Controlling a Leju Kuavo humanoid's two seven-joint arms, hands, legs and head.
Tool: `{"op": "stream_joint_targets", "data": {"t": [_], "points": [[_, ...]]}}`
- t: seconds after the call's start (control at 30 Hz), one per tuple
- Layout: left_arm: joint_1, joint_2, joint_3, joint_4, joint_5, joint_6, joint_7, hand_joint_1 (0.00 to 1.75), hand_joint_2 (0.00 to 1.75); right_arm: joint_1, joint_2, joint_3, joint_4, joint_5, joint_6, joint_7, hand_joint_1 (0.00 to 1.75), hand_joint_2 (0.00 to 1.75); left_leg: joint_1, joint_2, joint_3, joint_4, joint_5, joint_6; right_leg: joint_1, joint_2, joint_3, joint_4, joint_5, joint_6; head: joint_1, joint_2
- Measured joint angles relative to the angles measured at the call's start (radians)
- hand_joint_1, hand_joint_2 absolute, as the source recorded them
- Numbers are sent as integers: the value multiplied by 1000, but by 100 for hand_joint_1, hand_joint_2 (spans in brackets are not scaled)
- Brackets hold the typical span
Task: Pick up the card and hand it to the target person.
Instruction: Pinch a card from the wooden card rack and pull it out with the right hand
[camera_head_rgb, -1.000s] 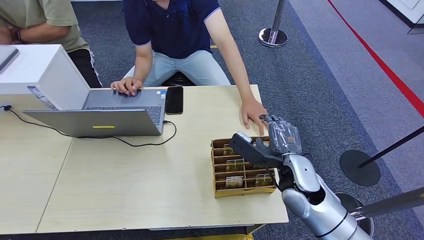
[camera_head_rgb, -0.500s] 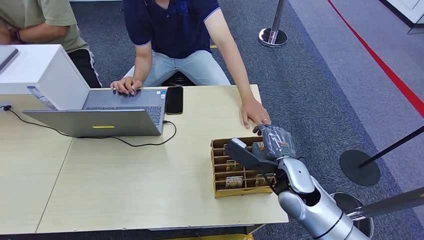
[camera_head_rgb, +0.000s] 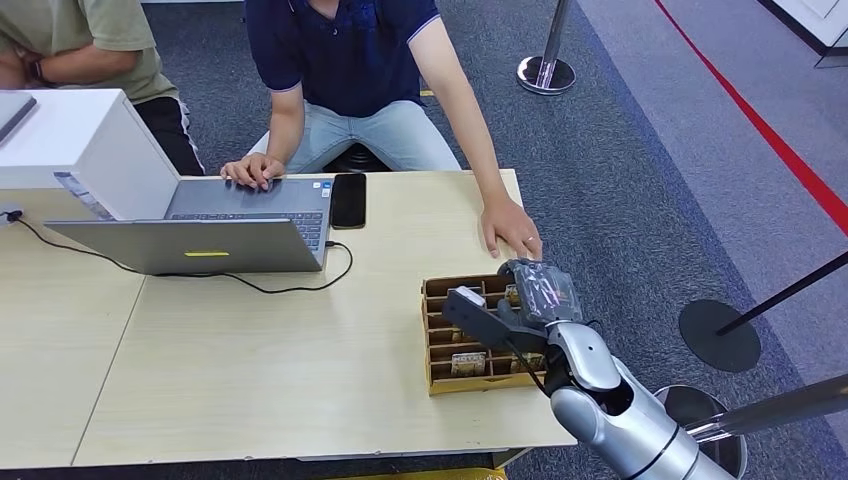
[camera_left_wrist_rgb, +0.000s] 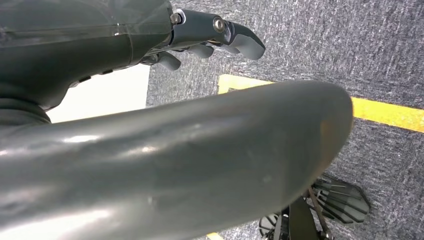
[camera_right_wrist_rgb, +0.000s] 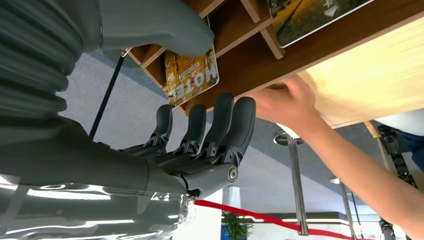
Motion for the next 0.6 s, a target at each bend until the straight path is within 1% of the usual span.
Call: {"op": "stream_joint_targets", "data": {"t": [0.6], "points": [[0,0,0,0,3,0,0,0,0,-11,0,19,33,-10,-1,0,86,175,0,0,0,0,0,0,0,0,0,0,0,0,0,0]]}}
